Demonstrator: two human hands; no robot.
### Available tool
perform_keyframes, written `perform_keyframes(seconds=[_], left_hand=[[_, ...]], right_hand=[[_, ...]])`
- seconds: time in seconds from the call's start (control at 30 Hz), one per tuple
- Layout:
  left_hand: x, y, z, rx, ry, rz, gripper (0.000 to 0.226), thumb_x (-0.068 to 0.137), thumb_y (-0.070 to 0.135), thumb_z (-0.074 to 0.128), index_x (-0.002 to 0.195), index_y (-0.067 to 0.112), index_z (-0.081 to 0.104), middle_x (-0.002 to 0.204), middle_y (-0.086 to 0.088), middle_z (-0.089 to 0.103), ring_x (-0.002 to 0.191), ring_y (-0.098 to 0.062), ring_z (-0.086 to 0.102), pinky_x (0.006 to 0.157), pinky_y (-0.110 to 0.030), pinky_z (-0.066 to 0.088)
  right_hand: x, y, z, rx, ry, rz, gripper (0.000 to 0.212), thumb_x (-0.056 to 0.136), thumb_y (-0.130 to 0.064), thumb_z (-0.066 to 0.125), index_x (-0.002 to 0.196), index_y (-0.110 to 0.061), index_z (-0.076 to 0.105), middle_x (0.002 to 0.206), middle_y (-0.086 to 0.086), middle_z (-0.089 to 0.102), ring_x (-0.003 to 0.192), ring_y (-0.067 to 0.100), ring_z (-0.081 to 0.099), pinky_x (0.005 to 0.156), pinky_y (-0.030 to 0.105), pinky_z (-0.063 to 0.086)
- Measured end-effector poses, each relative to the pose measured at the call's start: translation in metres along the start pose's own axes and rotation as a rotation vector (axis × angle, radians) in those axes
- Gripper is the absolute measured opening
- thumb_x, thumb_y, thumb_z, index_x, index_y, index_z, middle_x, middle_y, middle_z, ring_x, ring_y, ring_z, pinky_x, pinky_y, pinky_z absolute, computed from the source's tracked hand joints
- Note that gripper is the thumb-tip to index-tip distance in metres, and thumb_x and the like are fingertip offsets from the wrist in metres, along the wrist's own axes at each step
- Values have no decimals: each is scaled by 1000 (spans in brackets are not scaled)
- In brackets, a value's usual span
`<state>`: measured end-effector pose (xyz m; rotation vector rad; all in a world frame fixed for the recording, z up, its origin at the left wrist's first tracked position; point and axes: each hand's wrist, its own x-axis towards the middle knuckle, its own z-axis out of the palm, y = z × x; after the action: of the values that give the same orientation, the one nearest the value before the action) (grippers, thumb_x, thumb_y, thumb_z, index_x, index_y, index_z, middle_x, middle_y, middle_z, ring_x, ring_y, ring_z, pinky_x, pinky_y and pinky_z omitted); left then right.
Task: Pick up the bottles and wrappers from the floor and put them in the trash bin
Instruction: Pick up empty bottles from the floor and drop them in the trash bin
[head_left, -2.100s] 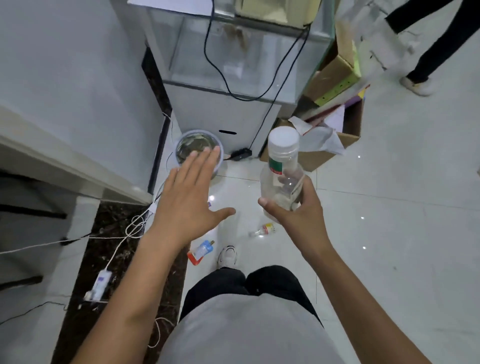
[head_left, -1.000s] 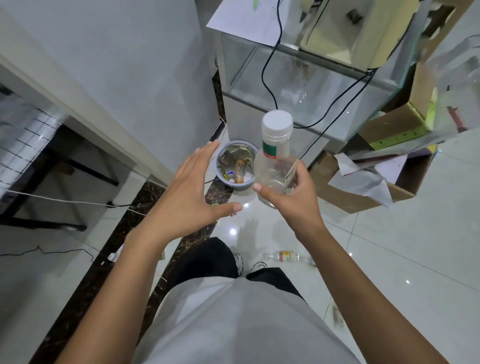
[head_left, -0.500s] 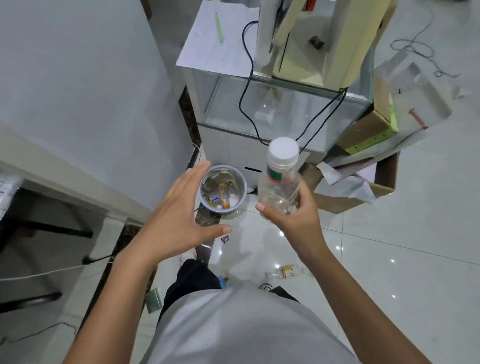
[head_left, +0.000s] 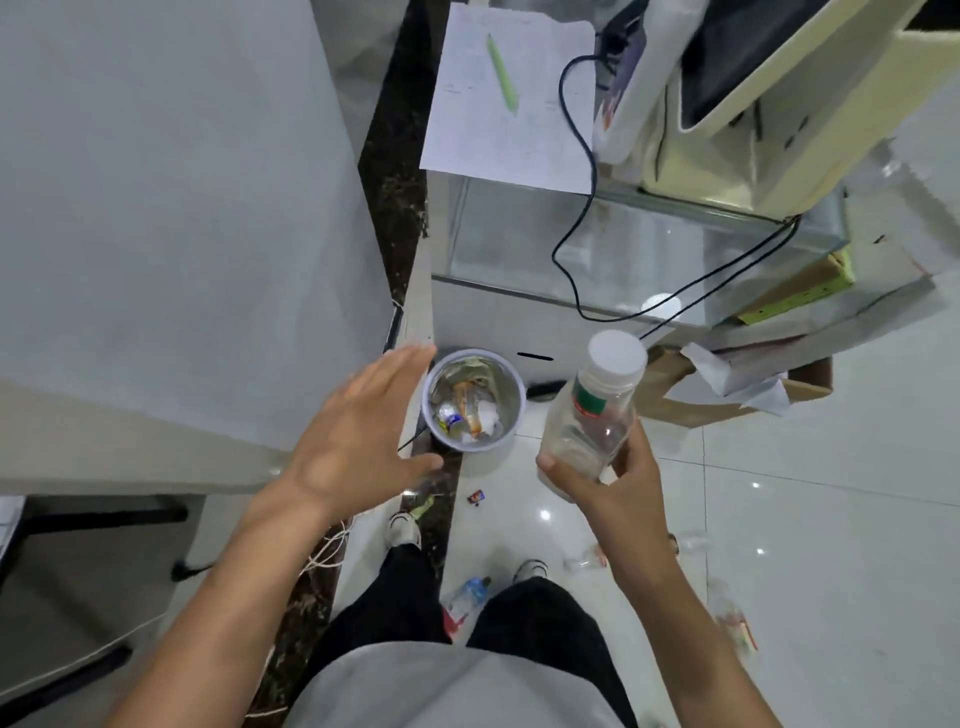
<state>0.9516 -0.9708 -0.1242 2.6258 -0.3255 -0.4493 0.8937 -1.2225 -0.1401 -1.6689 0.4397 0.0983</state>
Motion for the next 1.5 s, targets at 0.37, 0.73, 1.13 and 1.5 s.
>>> perform_keyframes(seconds=[0.37,0.73,1.13,1.5], left_hand=[[57,-49,113,-203,139,-226,108,65,34,90,154,22,30,148,15,40,135,5,28,108,-3,10],[141,-154,332,-97,215,-257,114,71,58,77,157,32,8,162,14,18,148,-7,17,116,-22,14],[196,-202,463,-18,193,-291,110,73,60,77,158,34,12,164,5,23,150,-20,24,121,-49,22],[234,-230,453,137,140,-255,111,64,46,83,155,24,24,160,2,33,146,-22,35,112,-52,39]], right_hand=[[88,47,34,-51,-85,97,73,53,-21,96,116,-35,64,107,-11,72,98,7,69,71,19,56],[194,259,91,-65,-172,66,83,46,-15,99,120,-28,63,102,-16,75,94,0,70,67,10,53],[252,442,129,88,-106,58,44,71,-22,83,99,-53,69,111,-9,73,110,17,69,94,54,53],[316,463,136,132,-50,29,62,70,-18,86,126,-10,61,111,2,74,103,17,71,81,26,56]])
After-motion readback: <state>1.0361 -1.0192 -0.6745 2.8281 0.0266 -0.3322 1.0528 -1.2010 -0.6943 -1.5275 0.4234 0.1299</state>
